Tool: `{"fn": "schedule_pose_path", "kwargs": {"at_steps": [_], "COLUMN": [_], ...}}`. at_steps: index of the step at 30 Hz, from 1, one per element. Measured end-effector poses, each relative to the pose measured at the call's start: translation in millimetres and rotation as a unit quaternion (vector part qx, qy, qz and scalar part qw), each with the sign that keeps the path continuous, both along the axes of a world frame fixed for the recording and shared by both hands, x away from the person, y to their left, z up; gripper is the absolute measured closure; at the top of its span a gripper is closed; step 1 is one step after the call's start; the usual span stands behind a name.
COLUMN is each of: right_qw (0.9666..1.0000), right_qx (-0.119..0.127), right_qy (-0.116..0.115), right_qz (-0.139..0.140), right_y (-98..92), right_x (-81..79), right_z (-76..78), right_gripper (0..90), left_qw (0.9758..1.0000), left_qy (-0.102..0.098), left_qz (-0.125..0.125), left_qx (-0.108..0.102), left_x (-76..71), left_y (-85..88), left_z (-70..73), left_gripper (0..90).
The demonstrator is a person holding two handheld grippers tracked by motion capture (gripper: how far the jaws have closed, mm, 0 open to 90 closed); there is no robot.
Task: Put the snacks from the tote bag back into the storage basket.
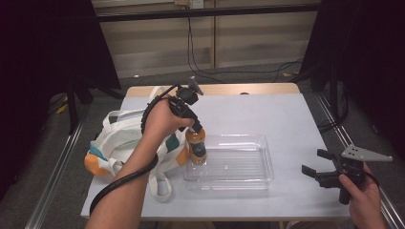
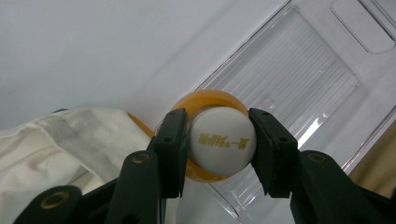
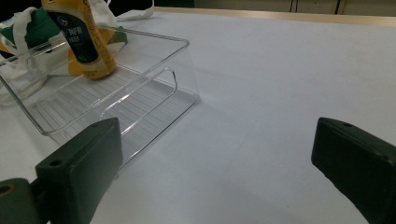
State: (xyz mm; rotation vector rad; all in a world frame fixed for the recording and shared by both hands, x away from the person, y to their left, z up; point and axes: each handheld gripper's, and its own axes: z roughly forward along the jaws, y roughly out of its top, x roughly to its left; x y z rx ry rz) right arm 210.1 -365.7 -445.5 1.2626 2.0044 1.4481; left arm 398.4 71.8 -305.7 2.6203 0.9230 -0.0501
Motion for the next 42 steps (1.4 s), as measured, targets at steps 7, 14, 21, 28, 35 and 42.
{"fn": "schedule_pose_path", "kwargs": {"at_steps": [7,14,21,28,35,42], "right_qw": [1.0,1.0,0.9999,0.9999,1.0,0.9999], "right_qx": [-0.001,-0.003,-0.004,-0.007,-0.003,-0.008], "right_qy": [0.001,0.002,0.0,0.001,0.001,0.001], "right_qz": [0.001,0.005,0.01,0.01,0.006,0.008], "right_y": [0.7,2.4,3.7,3.9,2.1,3.4], "right_x": [0.2,0.7,1.4,1.1,-0.2,0.2], "right_z": [0.0,-0.1,-0.2,-0.1,0.2,0.7], "right_gripper": [1.8,1.8,1.8,1.8,1.8,1.8], "left_qw": [0.9997,0.9993,0.9994,0.9992,0.9991,0.9984], "left_qy": [0.0,-0.001,-0.008,-0.009,-0.012,-0.027], "left_qz": [-0.005,0.002,-0.003,0.008,0.008,0.018], "left_qx": [-0.022,-0.037,-0.035,-0.038,-0.04,-0.046], "left_x": [-2.4,-3.3,-5.2,-5.7,-6.7,-11.3], "left_y": [1.5,5.0,6.5,8.2,10.5,17.4], "left_z": [-3.8,-3.5,-2.1,-2.5,-2.4,-1.6], "left_gripper": [54.9,49.8,42.7,32.0,23.6,15.6]}}
